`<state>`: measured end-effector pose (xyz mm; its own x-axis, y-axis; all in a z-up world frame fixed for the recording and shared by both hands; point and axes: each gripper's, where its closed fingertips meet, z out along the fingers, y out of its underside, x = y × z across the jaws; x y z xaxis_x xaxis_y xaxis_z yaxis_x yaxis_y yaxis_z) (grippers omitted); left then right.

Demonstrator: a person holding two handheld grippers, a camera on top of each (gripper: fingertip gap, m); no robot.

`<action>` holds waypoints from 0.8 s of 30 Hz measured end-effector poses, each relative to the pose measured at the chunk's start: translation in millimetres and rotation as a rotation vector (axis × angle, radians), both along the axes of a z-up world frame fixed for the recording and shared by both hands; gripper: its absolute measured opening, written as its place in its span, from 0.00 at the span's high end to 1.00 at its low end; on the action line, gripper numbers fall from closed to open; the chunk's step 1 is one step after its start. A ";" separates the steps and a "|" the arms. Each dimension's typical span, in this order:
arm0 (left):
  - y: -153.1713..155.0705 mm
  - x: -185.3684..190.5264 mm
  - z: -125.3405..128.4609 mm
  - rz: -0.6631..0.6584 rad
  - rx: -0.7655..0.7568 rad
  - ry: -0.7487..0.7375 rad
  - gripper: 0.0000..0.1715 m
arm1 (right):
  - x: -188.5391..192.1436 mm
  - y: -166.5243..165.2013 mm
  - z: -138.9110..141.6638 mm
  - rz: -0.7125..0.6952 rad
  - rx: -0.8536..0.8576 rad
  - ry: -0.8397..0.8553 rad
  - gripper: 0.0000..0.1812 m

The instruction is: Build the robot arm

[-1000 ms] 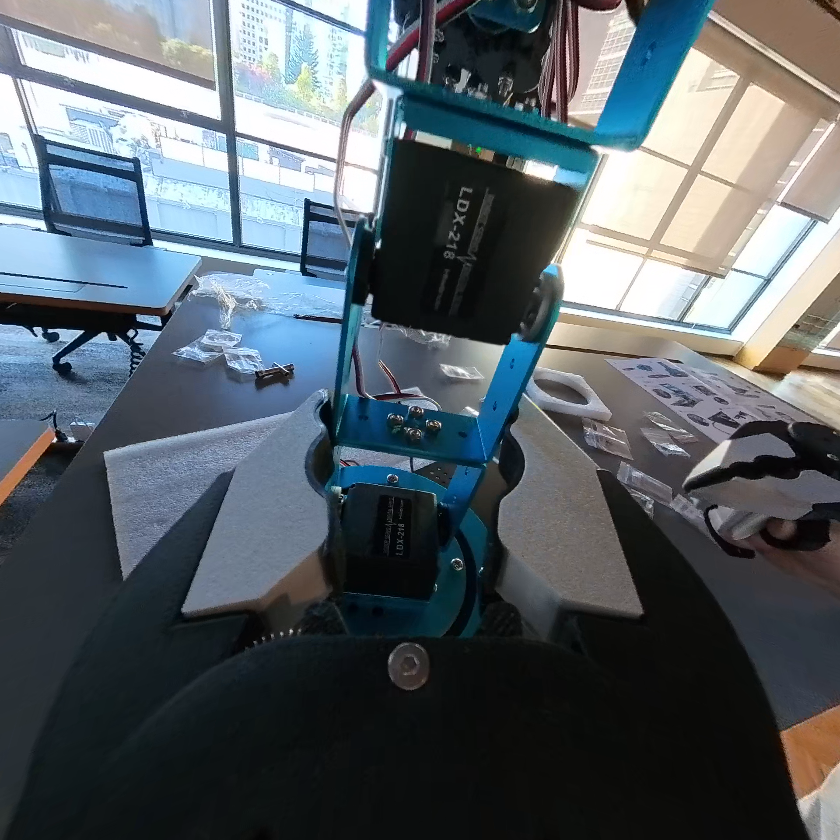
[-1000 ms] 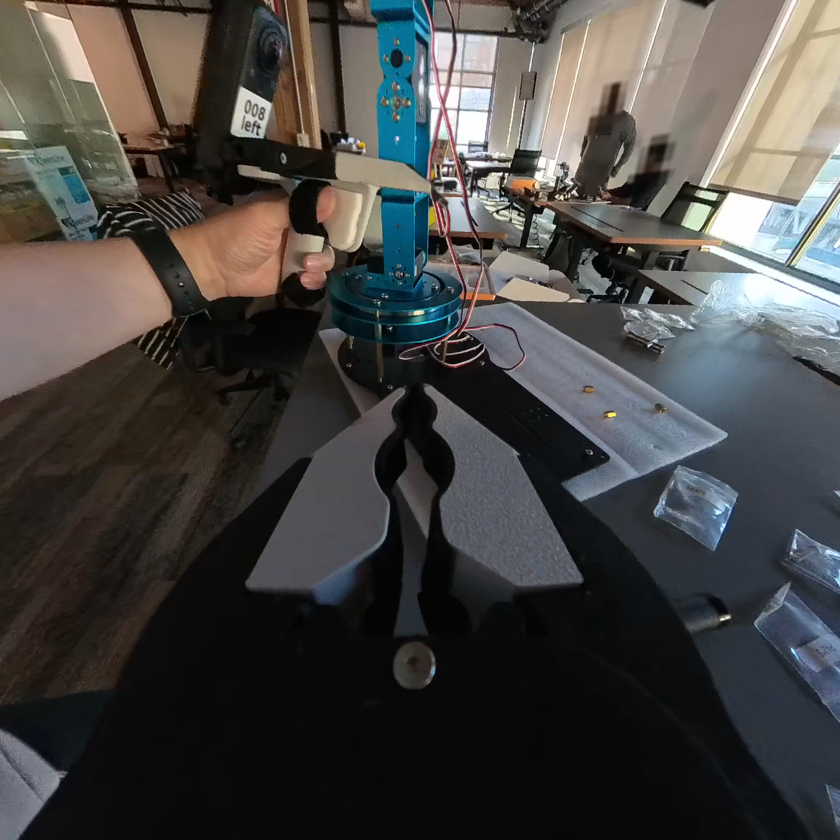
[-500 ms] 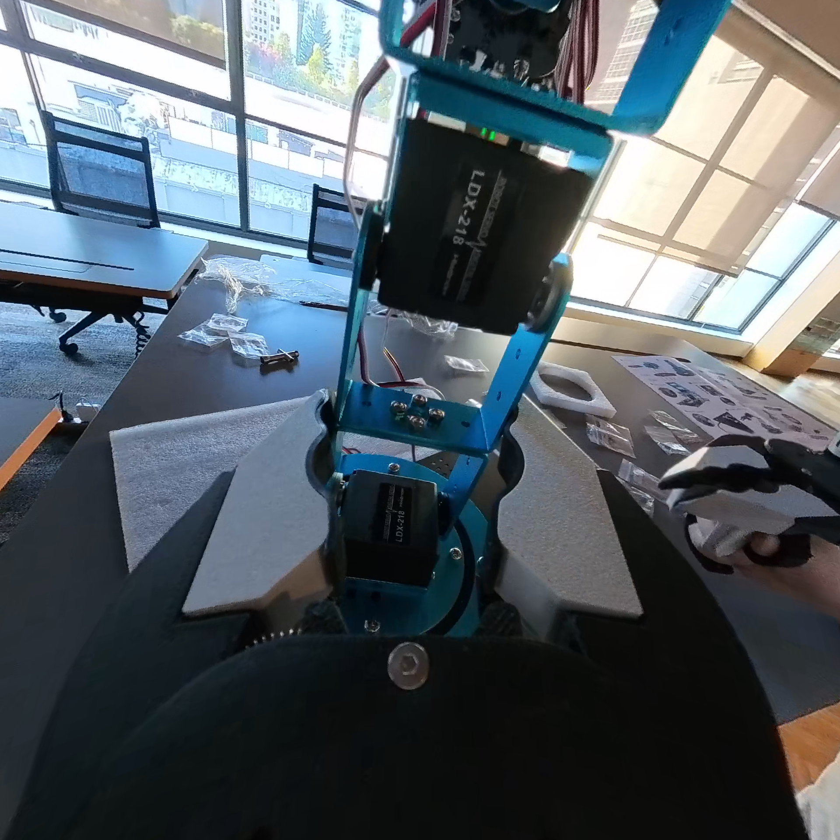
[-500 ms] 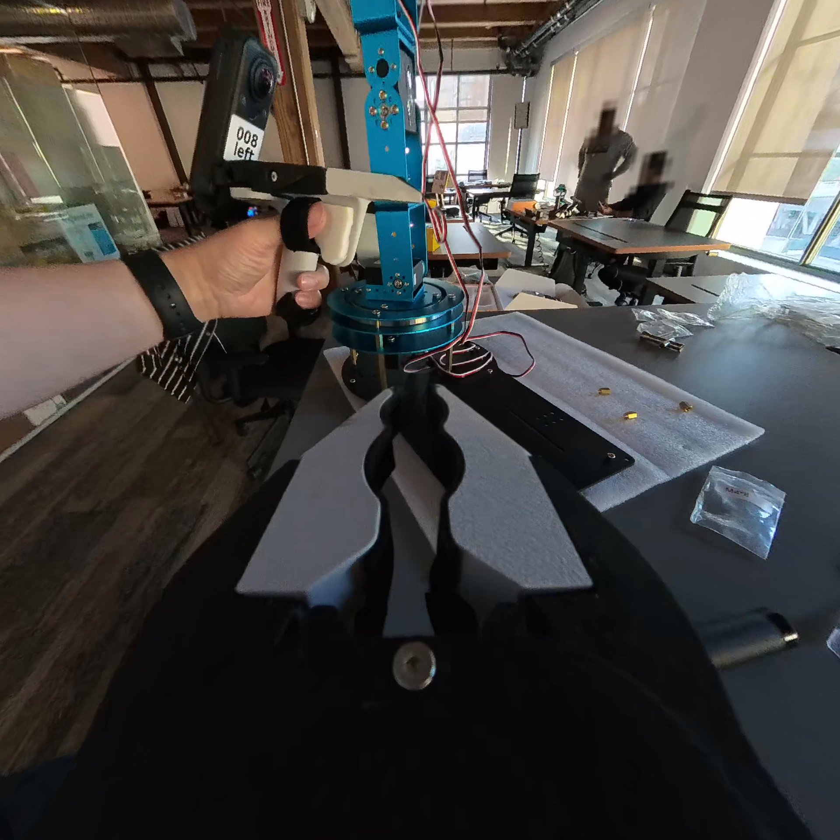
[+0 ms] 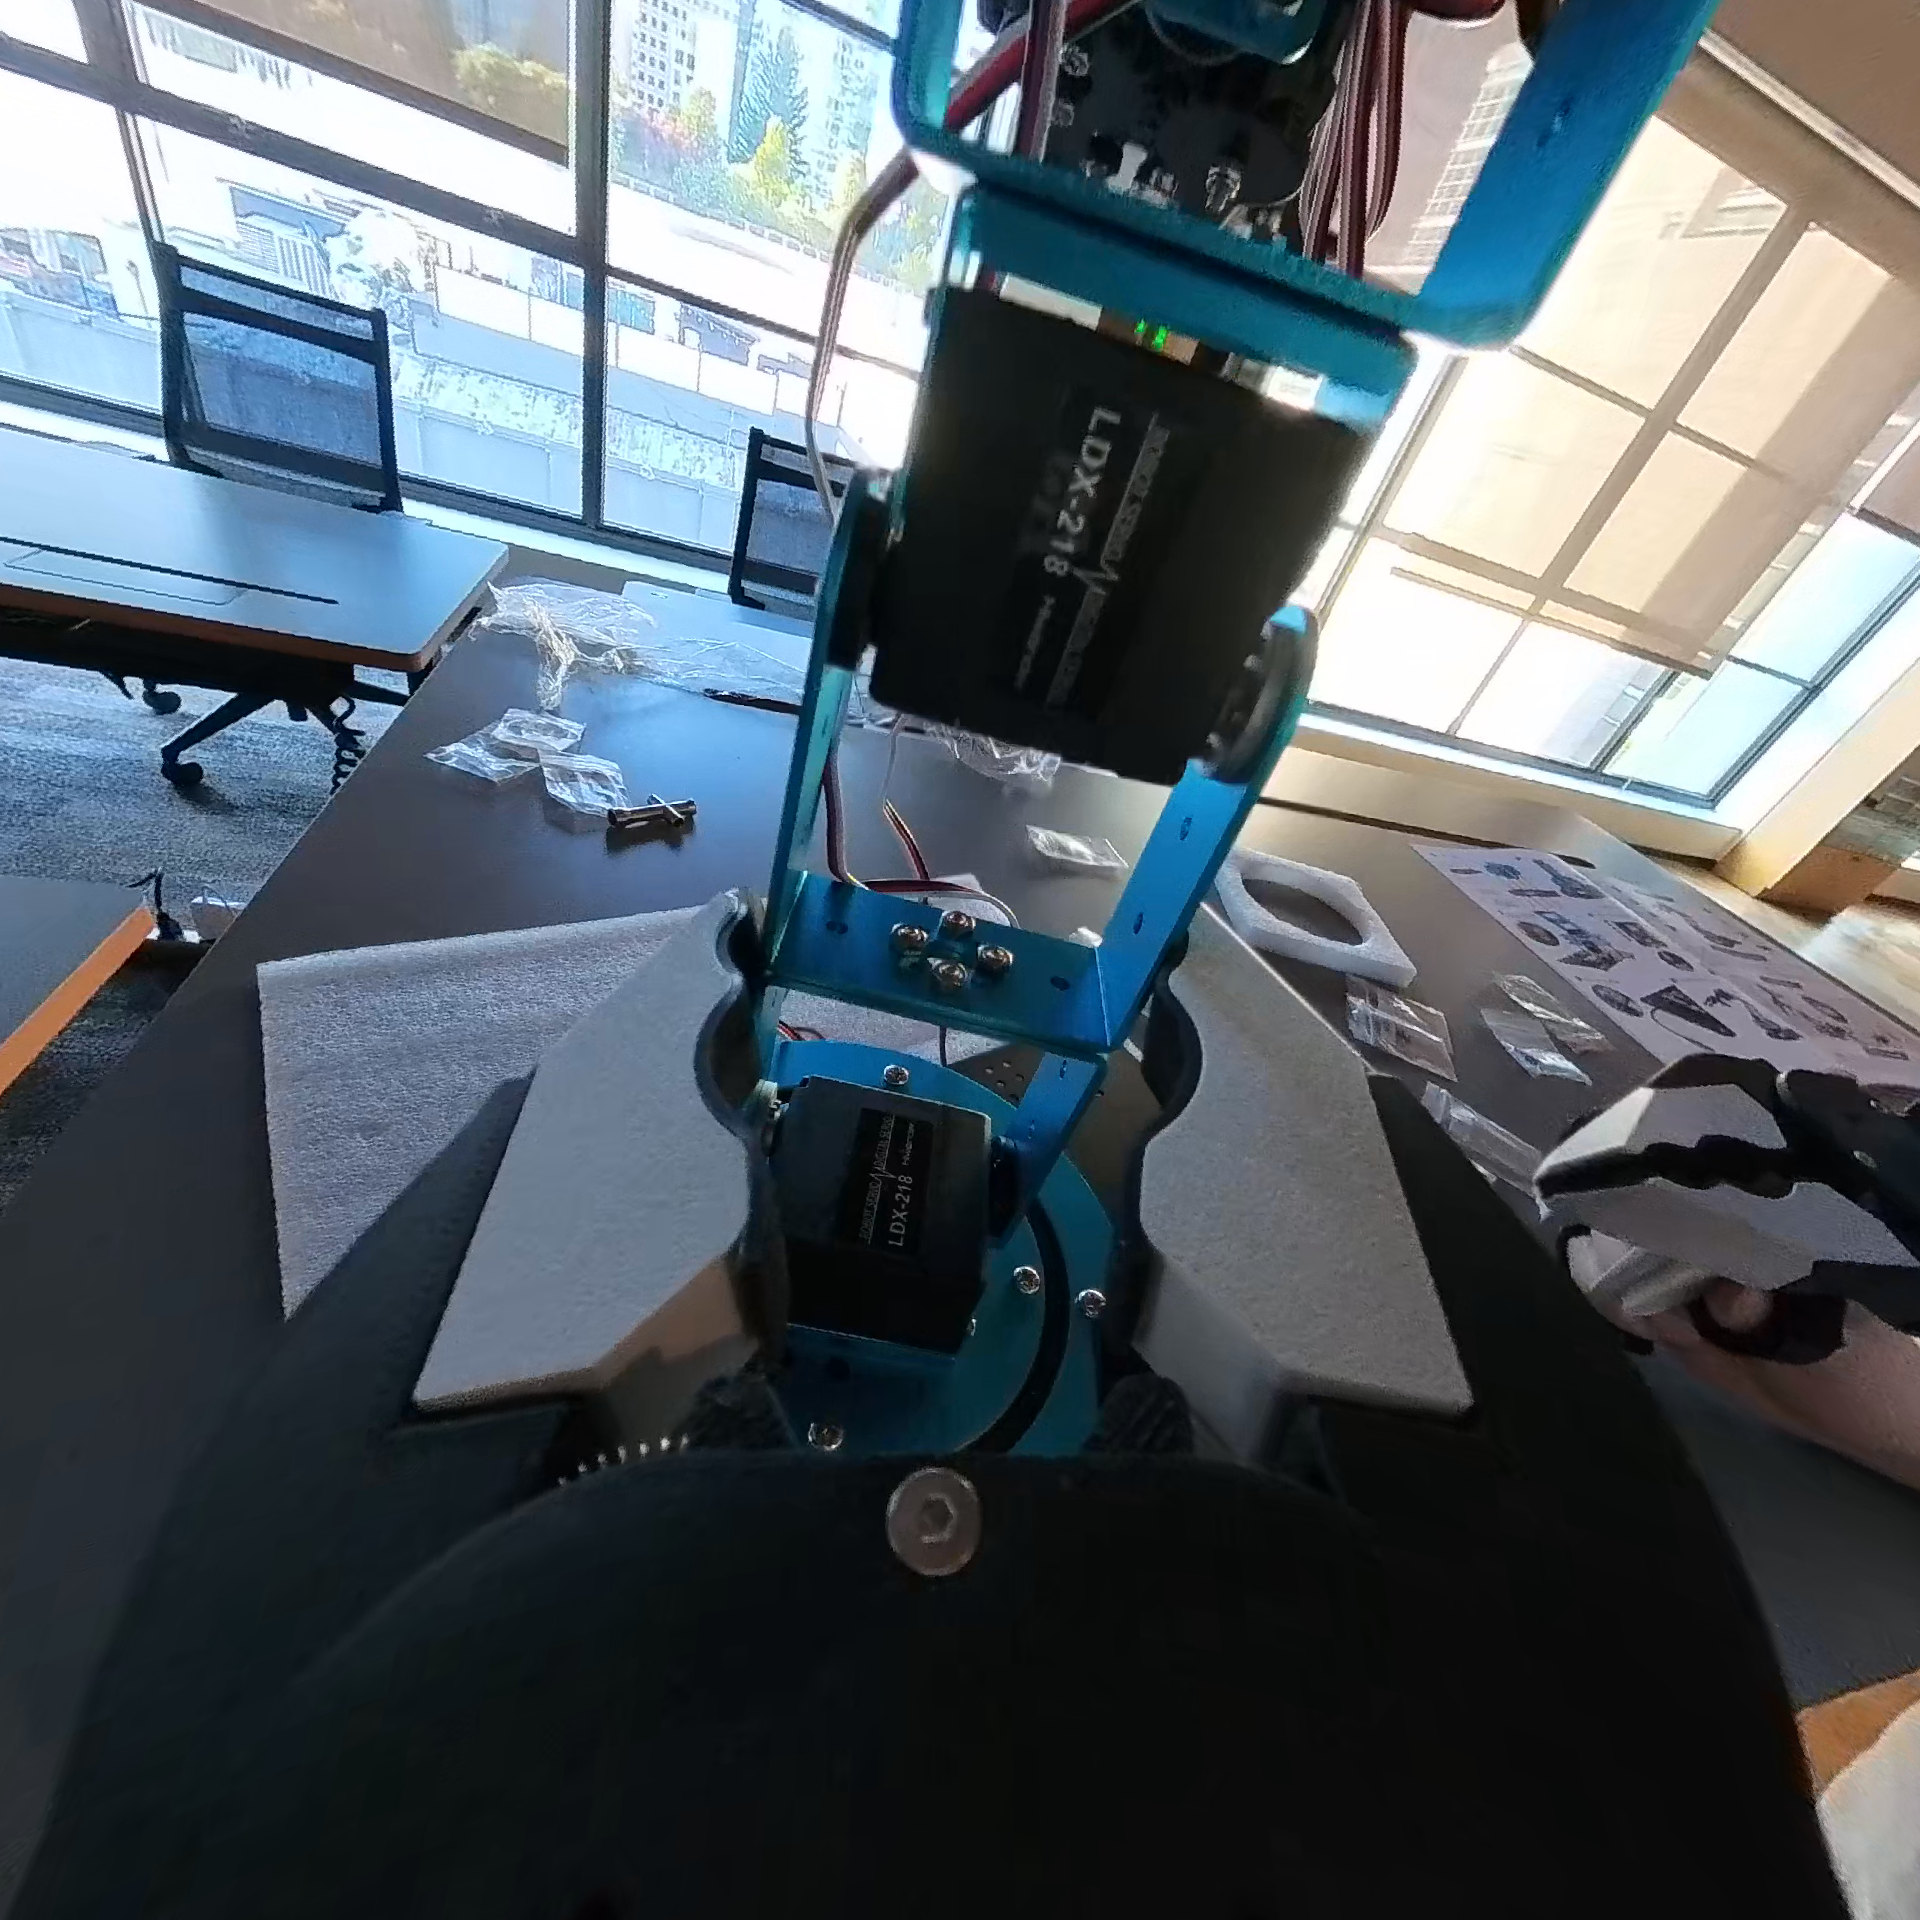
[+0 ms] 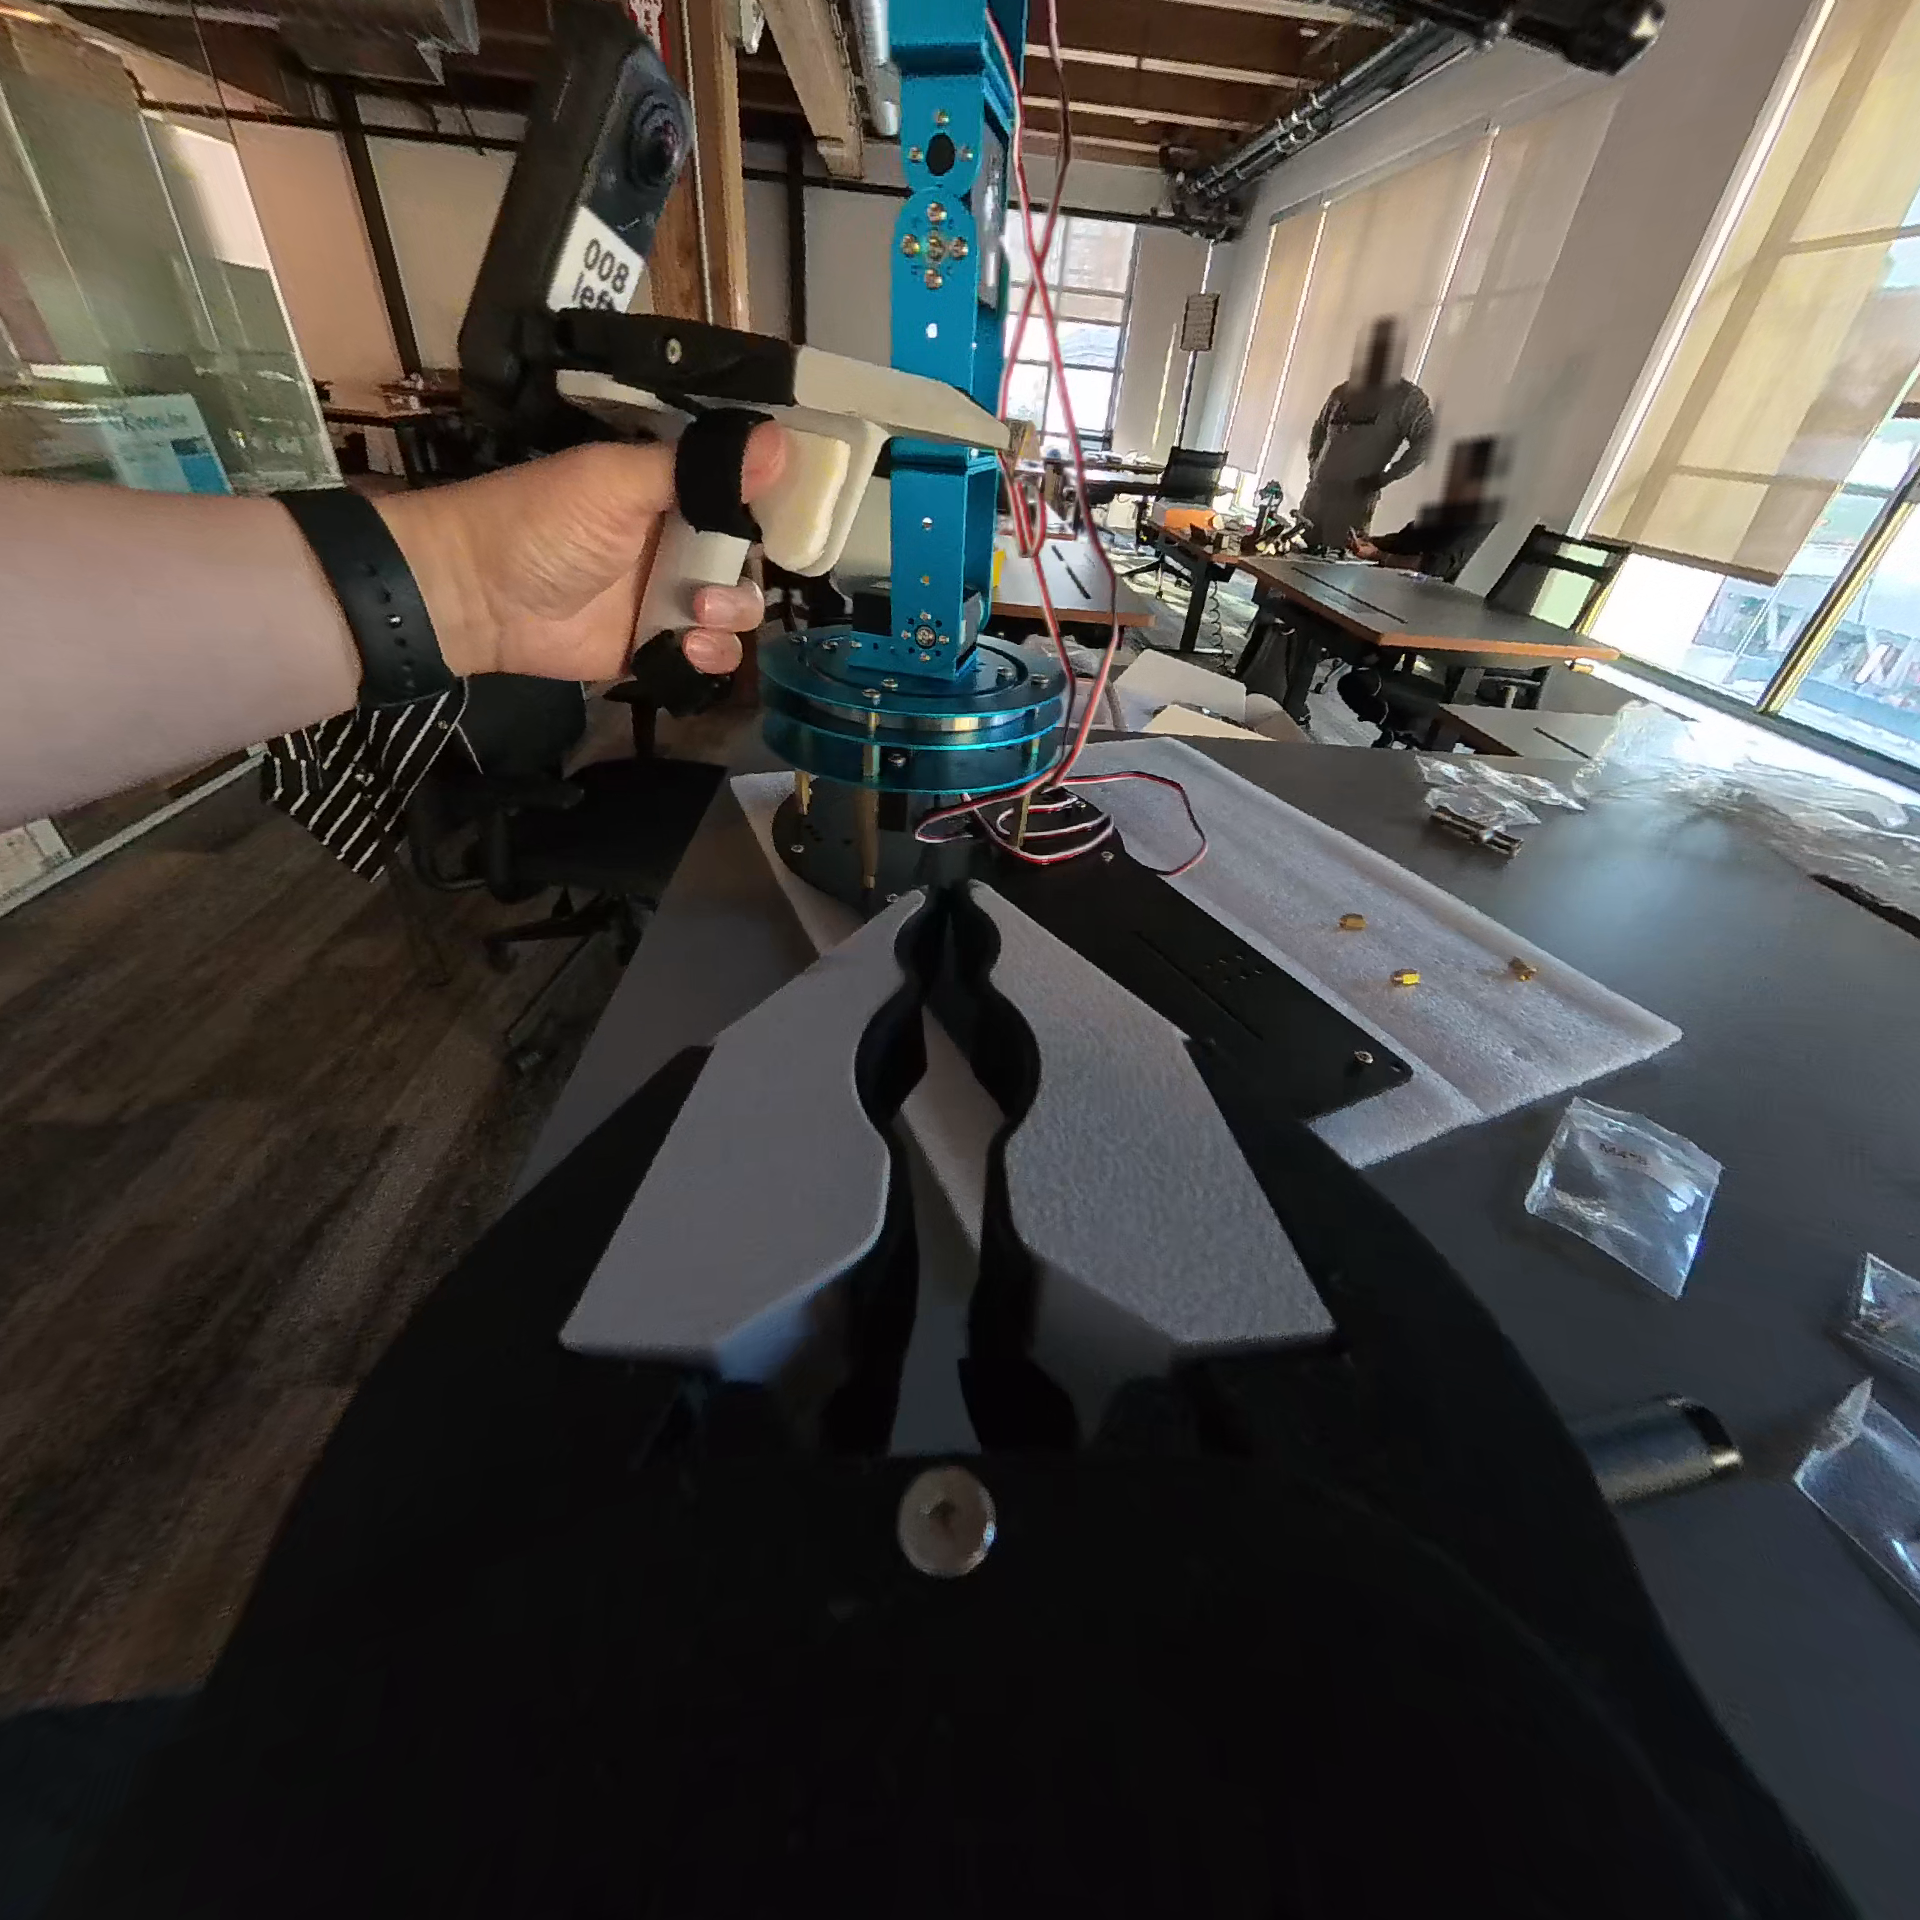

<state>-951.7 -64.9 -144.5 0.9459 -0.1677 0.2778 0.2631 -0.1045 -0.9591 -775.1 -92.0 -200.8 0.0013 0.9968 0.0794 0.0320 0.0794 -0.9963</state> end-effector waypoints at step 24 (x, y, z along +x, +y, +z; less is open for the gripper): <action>-2.9 -0.2 2.4 -0.021 -0.036 0.025 0.58 | -7.3 -1.8 -4.5 -0.006 0.045 -0.009 1.00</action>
<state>-951.9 -67.7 -142.0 0.9491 -0.1774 0.2603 0.2365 -0.1444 -0.9608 -782.4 -93.8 -205.2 0.0063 0.9923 0.1241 0.0415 0.1237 -0.9914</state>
